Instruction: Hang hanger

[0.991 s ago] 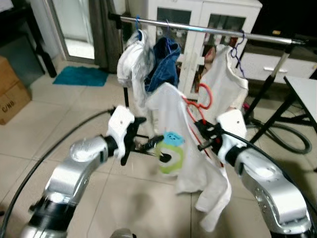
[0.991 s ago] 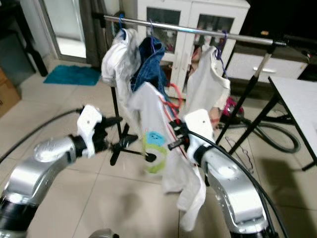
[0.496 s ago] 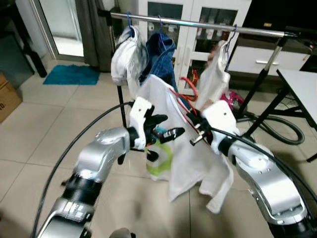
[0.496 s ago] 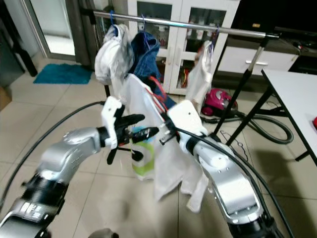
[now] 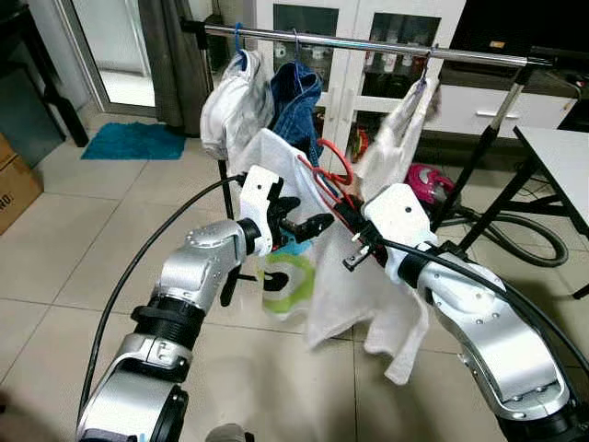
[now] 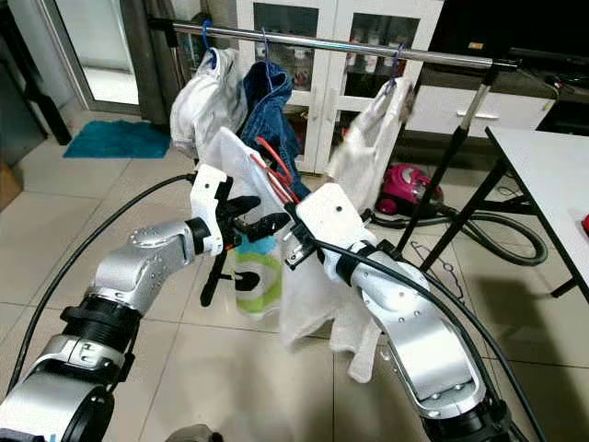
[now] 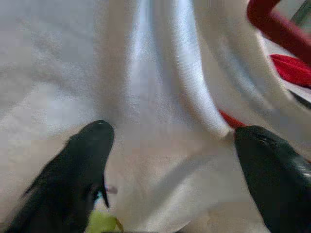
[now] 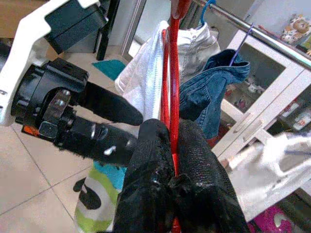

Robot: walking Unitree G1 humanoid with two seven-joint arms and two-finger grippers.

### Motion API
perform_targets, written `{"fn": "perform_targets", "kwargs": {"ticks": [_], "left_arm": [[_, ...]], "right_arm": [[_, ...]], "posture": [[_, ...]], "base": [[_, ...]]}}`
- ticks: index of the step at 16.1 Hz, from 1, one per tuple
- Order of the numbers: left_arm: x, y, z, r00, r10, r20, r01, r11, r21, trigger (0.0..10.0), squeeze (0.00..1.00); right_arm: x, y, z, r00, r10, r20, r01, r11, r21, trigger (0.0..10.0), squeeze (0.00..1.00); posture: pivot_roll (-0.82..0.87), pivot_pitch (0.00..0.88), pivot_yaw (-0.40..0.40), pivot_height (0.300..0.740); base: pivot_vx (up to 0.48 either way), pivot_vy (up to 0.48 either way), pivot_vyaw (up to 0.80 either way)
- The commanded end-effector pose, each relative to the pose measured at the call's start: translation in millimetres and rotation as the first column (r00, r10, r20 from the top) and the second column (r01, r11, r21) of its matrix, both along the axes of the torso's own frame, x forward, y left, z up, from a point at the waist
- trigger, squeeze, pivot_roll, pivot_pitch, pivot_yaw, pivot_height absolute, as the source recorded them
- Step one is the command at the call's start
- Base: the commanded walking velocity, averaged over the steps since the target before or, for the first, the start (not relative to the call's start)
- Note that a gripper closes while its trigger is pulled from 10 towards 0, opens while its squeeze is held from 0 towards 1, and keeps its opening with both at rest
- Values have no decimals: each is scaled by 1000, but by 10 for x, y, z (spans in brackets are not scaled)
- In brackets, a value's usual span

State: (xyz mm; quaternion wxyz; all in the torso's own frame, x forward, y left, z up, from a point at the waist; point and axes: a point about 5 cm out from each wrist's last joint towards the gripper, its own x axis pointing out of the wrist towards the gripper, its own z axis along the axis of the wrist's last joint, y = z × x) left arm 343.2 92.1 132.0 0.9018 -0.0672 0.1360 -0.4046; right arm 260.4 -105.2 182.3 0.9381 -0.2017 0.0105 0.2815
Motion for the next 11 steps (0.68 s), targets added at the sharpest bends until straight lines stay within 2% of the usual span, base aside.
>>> {"fn": "perform_targets", "kwargs": {"ticks": [1,2,11], "left_arm": [[18,-28,65,999,-17,27,18,1000,-13,1373,0],[9,-28,55,999,-20,30,20,1000,-3,0,0],[-43,-34,0,999,-38,27,38,999,-1,0,0]], "right_arm": [[-12,-2,65,1000,7,25,-7,1000,-5,0,0],[-15,-11,48,1000,6,14,-6,1000,-8,0,0],[1,-23,26,1000,4,-6,-4,1000,-14,0,0]], "posture": [[-29,0,15,740],[-28,0,15,740],[-21,0,9,740]], "base": [[0,0,0],[0,0,0],[0,0,0]]}}
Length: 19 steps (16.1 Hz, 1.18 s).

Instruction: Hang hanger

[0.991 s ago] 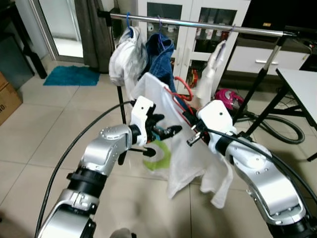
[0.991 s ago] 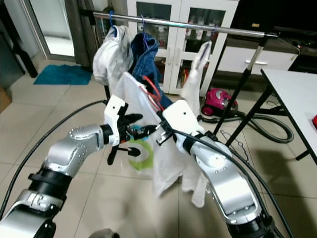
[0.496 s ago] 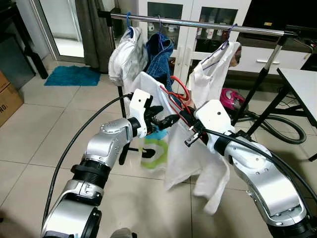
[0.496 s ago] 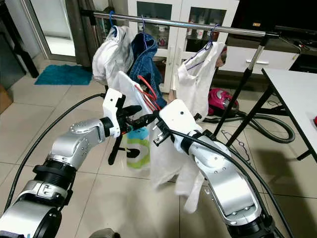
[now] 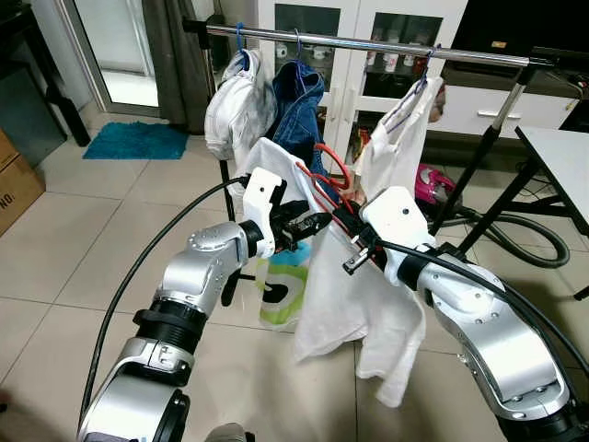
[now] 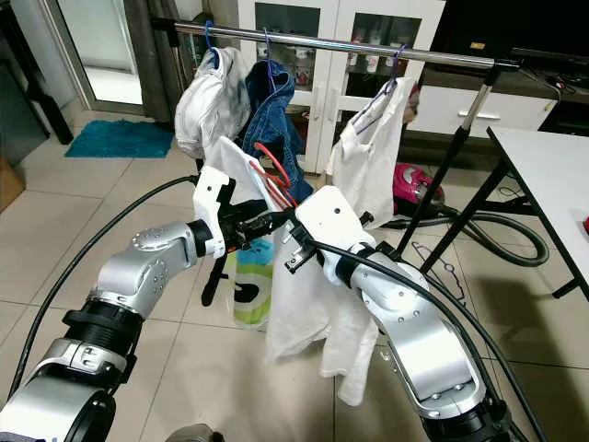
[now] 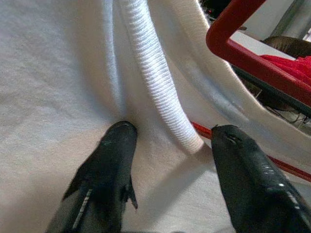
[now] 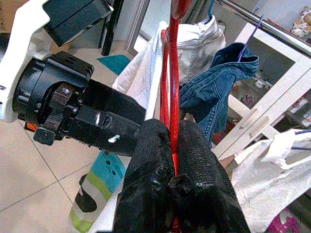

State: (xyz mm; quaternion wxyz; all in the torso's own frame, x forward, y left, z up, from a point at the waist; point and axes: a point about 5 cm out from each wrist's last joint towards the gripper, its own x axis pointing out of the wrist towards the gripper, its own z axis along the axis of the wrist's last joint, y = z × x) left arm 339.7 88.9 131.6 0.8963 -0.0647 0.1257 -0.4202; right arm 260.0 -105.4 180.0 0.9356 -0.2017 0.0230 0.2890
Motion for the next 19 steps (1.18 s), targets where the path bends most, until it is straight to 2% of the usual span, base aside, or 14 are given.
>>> {"fn": "perform_targets", "kwargs": {"ticks": [1,9,12,19], "left_arm": [[-10,4,-6,1000,-4,0,4,1000,13,0,0],[-24,49,-103,999,17,-44,-15,999,38,0,0],[-56,53,-92,999,0,-36,2,999,37,0,0],[-32,129,-25,999,54,5,-54,999,-6,0,0]], "right_arm": [[5,-21,48,1000,-6,20,6,1000,-6,0,0],[12,-29,49,1000,-10,17,10,1000,-7,0,0],[26,-60,34,1000,-25,7,25,1000,-17,0,0],[28,-70,15,1000,-13,-6,13,999,-36,0,0]], "posture": [[-21,0,10,740],[-23,0,11,740],[-23,0,10,740],[-20,0,2,740]], "base": [[0,0,0],[0,0,0],[0,0,0],[0,0,0]]}}
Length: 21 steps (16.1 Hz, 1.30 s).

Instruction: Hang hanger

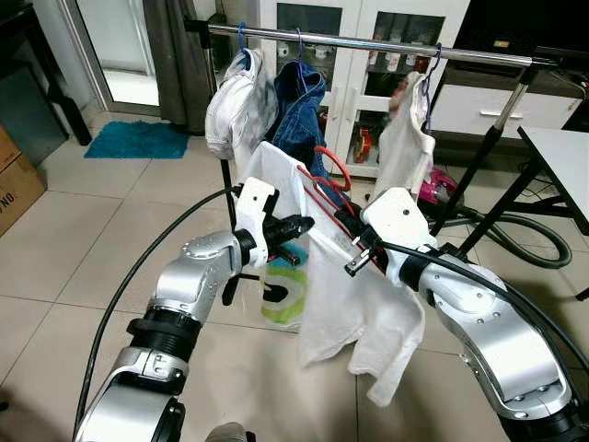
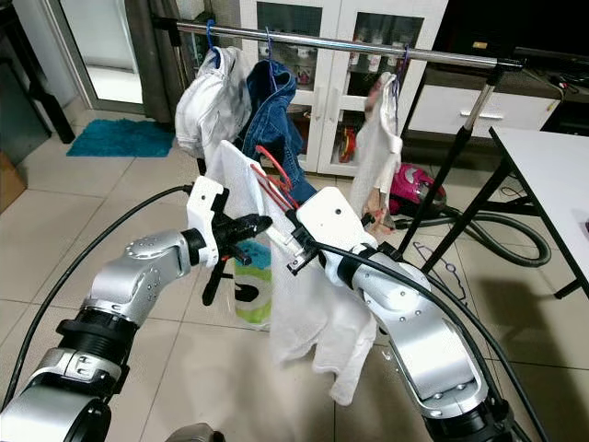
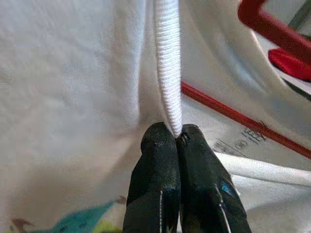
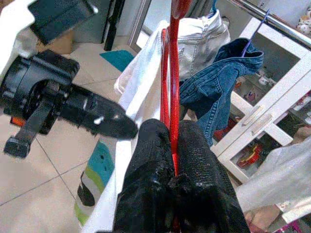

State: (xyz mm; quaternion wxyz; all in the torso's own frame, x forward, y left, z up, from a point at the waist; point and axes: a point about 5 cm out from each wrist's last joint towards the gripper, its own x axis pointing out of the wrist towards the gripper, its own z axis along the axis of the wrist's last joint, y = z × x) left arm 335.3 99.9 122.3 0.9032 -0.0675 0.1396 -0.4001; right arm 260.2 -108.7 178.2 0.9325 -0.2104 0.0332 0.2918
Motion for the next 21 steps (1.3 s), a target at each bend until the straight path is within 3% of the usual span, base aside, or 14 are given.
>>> {"fn": "perform_targets", "kwargs": {"ticks": [1,5,8,12,14,17,19,21], "left_arm": [[15,28,83,999,16,43,-15,1000,-19,0,0],[8,32,157,997,9,83,-7,1000,-23,0,0],[-26,-5,339,978,-49,205,32,996,85,0,0],[-45,-30,448,942,-147,301,67,963,261,0,0],[-55,-68,403,938,-182,295,81,942,325,0,0],[-24,-116,388,935,-178,307,62,933,354,0,0],[4,-110,410,929,-163,331,34,931,364,0,0],[13,-107,443,919,-168,357,18,921,388,0,0]], "right_arm": [[28,-36,31,1000,-10,9,11,1000,-20,0,0],[50,-40,16,1000,1,-2,-2,999,-44,0,0],[81,-53,-105,994,31,-106,-46,988,-149,0,0],[137,-93,-181,978,20,-205,-66,974,-217,0,0],[270,-64,-162,971,25,-237,-89,961,-262,0,0],[415,55,-95,962,91,-259,-172,935,-311,0,0],[458,110,-100,949,128,-288,-225,916,-332,0,0],[423,73,-230,906,159,-392,-317,869,-381,0,0]], "posture": [[-21,0,2,740],[-21,0,-2,740],[-21,0,-8,740],[-18,0,-13,740],[-30,0,-2,740],[-31,0,0,740],[-28,0,-4,740],[-25,0,-9,740]], "base": [[0,0,0],[0,0,0],[0,0,0],[0,0,0],[0,0,0],[0,0,0],[0,0,0],[0,0,0]]}}
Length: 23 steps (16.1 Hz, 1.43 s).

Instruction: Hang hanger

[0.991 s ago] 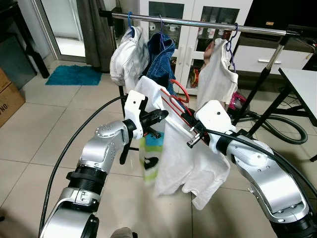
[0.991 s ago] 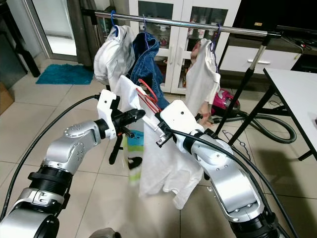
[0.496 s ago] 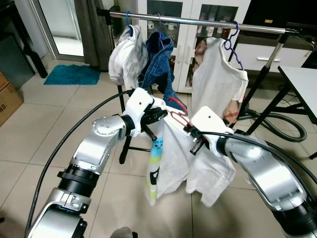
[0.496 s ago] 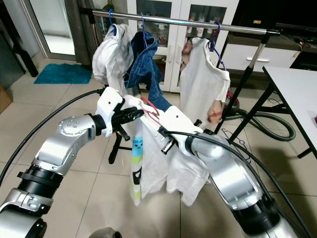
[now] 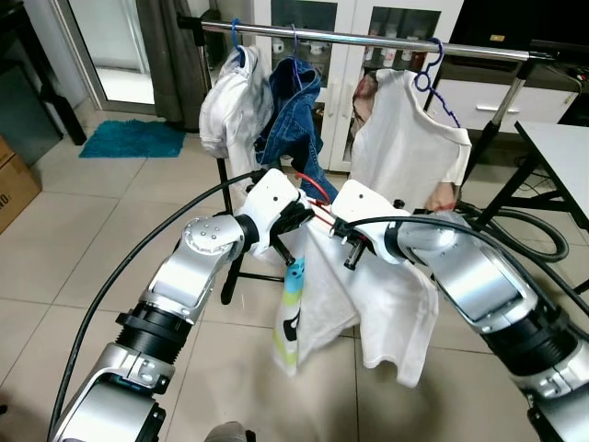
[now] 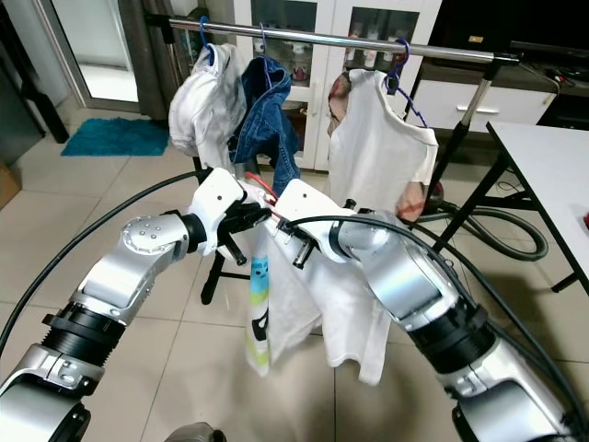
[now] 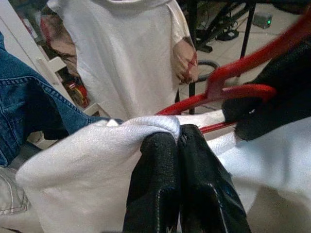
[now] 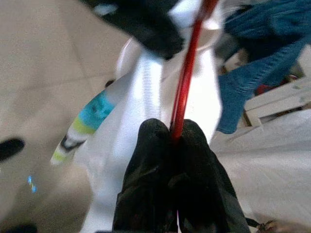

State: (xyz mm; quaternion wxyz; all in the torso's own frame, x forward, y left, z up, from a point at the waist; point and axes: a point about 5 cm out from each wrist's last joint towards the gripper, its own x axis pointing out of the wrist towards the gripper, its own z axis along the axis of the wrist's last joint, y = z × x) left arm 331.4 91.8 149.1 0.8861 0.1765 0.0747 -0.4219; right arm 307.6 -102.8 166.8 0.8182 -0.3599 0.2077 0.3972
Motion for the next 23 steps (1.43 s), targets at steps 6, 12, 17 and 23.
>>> {"fn": "perform_targets", "kwargs": {"ticks": [6,12,17,23], "left_arm": [[69,7,232,993,31,114,-24,998,-65,0,0],[154,269,221,977,190,98,-179,977,-113,0,0],[201,430,272,959,214,187,-214,977,-20,0,0],[293,729,279,928,310,207,-319,948,12,0,0]], "right_arm": [[-80,-356,-196,985,8,-171,-28,993,-112,0,0],[-118,-629,1,993,-38,-108,46,996,74,0,0],[-374,-878,-120,967,18,-253,-45,994,-101,0,0],[-384,-990,101,980,27,-198,11,982,187,0,0]], "posture": [[-23,0,-14,740],[-28,0,-7,740],[-30,0,-6,740],[-30,0,-9,740]], "base": [[0,0,0],[0,0,0],[0,0,0],[0,0,0]]}}
